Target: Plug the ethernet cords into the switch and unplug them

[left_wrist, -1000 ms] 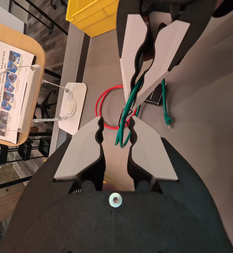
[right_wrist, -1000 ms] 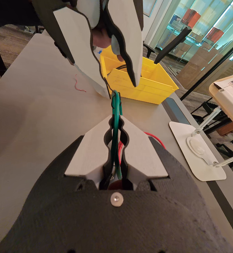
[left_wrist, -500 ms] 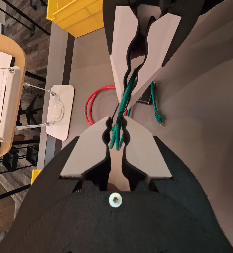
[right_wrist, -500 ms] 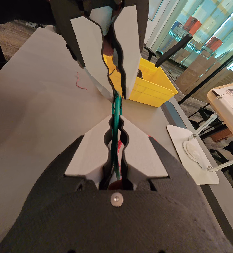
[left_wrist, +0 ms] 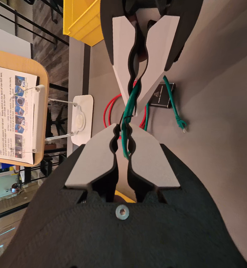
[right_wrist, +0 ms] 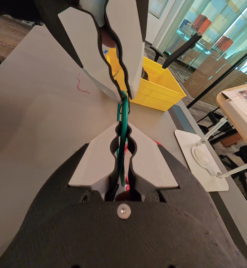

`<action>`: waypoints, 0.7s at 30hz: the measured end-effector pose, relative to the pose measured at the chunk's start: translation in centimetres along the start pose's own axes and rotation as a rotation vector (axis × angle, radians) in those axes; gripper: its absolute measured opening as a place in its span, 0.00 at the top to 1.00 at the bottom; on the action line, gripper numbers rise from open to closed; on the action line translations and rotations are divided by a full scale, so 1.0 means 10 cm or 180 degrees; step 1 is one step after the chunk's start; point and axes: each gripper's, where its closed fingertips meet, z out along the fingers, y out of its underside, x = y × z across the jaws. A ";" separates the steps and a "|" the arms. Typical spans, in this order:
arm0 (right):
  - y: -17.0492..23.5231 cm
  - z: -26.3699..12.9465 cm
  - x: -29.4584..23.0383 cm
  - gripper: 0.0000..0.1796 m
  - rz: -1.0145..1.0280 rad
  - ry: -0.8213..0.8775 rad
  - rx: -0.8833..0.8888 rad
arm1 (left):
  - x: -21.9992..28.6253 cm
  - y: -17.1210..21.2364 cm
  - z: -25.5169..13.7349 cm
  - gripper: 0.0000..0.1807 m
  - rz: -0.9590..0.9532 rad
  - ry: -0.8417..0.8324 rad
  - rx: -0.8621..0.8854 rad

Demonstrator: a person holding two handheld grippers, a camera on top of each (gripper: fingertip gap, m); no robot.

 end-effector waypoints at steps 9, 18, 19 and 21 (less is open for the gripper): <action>-0.08 -0.05 0.05 0.94 0.0030 0.0079 0.0151 | 0.00 -0.01 0.00 0.97 0.0090 -0.0126 -0.0060; -0.17 -0.04 0.04 0.88 -0.0147 0.0160 0.0250 | 0.04 -0.13 0.03 0.97 0.0182 -0.0181 -0.0003; -0.15 -0.03 0.04 0.91 -0.0186 0.0201 0.0212 | 0.05 -0.13 0.03 0.97 0.0194 -0.0172 -0.0016; -0.15 -0.04 0.05 0.91 -0.0238 0.0231 0.0189 | 0.05 -0.12 0.04 0.97 0.0213 -0.0193 -0.0033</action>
